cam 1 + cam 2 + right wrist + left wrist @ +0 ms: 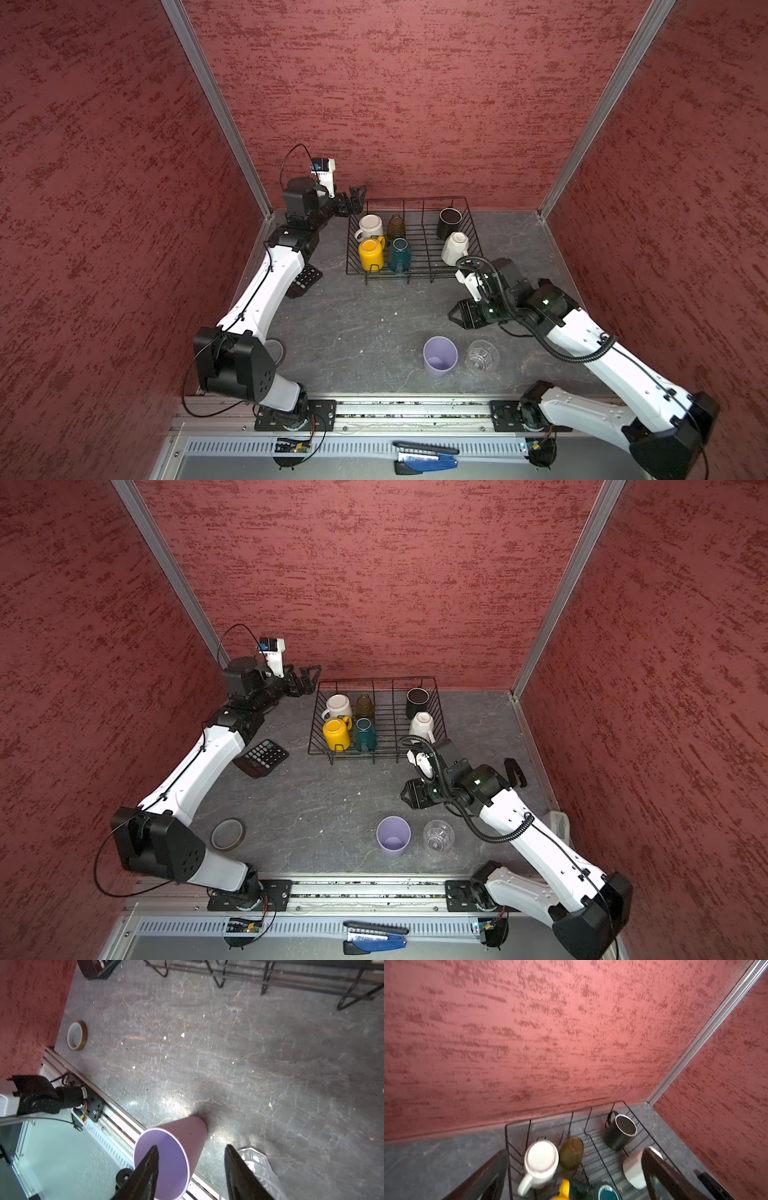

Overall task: Load the cups into the dish rack
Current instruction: 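Grasp the lavender cup with the right gripper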

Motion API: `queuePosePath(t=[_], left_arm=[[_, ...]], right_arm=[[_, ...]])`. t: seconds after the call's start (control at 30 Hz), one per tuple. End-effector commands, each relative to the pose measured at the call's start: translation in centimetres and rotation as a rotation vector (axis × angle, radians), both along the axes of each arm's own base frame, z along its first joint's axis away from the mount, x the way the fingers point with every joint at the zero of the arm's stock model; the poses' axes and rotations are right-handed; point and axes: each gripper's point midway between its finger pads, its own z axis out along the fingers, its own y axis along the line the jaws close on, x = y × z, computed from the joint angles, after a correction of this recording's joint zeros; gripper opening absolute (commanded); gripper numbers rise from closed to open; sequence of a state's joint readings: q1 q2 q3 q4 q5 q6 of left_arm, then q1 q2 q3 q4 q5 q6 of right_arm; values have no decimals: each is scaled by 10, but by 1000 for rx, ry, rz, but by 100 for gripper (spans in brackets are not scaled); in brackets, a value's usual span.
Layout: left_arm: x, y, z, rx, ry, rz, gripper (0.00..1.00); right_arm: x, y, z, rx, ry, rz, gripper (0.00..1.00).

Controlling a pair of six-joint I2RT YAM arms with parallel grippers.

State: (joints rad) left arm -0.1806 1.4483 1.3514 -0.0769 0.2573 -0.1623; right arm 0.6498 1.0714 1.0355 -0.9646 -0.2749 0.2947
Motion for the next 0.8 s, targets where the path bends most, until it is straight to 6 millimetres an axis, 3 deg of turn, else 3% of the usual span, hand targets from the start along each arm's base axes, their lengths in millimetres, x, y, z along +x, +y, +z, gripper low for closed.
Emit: queuePosePath(t=[0.0,0.17,0.43,0.63,0.77], left_arm=[[-18,8,7,-55,-38,29,100],[-47,17,0,-70,-37,55,100],[-81,27,3,-87,-72,74,100],[-97,32,-1,-87,-79,88,100],[-107,37,-1,-81,-112,98,100]], right_arm=[[-16,-8,-22,-93,51,-4,52],[-28,-2,-41,-153,75,36,49],[-30,7,-68,-278,76,60,43],[-31,21,-87,-347,86,83,25],[-30,32,-86,-328,88,85,12]])
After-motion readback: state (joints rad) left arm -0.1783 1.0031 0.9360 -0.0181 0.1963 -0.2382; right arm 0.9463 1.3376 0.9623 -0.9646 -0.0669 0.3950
